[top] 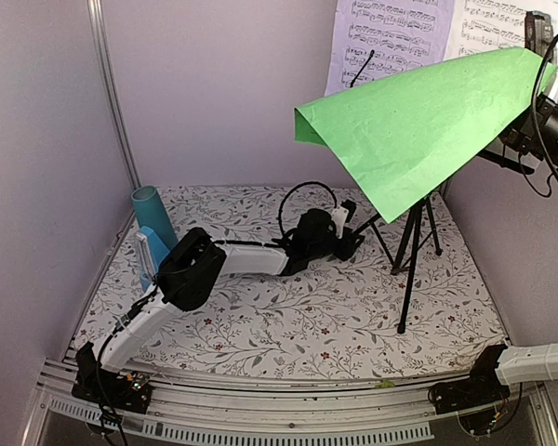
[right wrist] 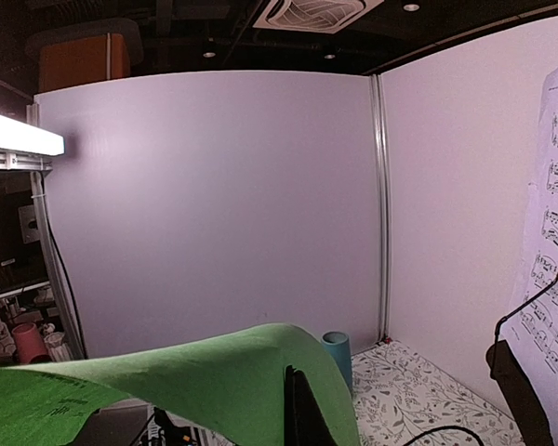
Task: Set up the instrument practice props
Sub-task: Adjust the music stand at the center of the board.
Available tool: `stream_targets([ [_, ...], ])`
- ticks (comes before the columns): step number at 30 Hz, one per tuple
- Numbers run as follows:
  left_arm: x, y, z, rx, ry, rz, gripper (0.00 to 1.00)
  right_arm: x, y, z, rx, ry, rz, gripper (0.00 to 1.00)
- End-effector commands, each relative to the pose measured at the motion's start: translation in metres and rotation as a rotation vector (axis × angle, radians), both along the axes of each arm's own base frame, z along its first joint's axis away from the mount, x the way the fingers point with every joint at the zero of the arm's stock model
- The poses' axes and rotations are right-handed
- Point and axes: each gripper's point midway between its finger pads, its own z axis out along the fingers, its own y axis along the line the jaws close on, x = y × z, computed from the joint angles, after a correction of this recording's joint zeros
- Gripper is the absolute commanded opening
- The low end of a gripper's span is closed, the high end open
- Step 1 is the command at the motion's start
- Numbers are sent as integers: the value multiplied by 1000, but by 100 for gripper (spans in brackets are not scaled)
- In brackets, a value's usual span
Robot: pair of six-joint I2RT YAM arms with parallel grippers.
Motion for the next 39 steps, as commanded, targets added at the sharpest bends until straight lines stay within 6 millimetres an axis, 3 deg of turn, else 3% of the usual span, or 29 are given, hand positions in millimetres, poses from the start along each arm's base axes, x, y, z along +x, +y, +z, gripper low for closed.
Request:
stream_targets([
  [1, 1, 5, 17, -40, 22, 30, 45, -1, 0, 1, 4, -17, 5, 0],
  [20, -7, 10, 18, -24, 1, 40, 42, -4, -6, 5, 18, -21, -7, 0],
  [39, -16, 17, 19, 37, -3, 18, 38, 8, -2, -8, 22, -3, -39, 0],
])
